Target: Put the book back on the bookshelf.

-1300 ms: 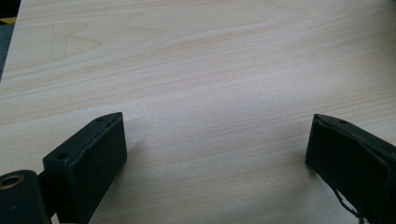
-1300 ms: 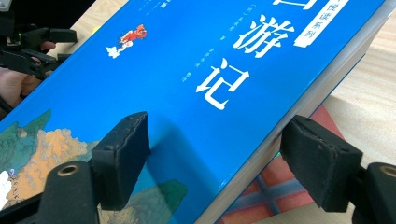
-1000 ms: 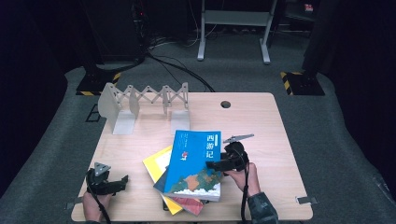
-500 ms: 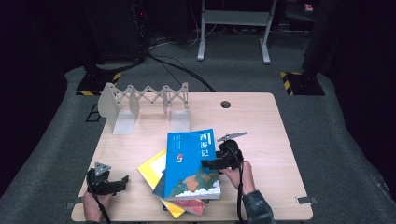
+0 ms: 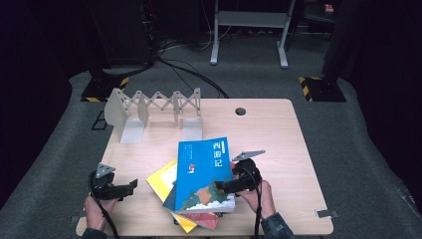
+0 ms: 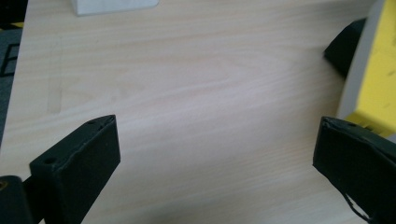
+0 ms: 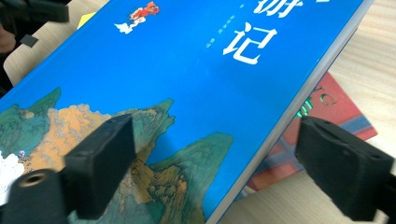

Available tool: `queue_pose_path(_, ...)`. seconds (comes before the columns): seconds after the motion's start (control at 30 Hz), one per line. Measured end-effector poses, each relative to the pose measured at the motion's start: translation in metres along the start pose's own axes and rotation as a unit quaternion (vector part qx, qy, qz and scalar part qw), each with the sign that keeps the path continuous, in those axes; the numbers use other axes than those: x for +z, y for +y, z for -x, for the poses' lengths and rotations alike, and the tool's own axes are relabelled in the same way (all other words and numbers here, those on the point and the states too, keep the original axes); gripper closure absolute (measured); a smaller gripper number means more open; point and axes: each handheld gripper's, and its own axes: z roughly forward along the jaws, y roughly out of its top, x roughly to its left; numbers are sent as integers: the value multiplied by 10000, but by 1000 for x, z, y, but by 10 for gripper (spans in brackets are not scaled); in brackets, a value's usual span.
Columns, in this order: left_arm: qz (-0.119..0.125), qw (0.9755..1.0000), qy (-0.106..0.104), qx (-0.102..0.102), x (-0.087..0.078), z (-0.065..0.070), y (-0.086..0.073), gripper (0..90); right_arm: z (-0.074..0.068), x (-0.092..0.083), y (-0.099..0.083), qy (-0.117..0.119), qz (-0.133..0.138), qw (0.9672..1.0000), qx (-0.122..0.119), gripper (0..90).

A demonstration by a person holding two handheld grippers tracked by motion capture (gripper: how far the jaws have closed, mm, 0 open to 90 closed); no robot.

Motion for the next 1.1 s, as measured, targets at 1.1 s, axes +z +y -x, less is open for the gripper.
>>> queue_pose_path(1.1, -430, 9804, -1914, 196, 57, 80, 92, 0, -5, 7, 1, 58, -28, 9999, -87, 52)
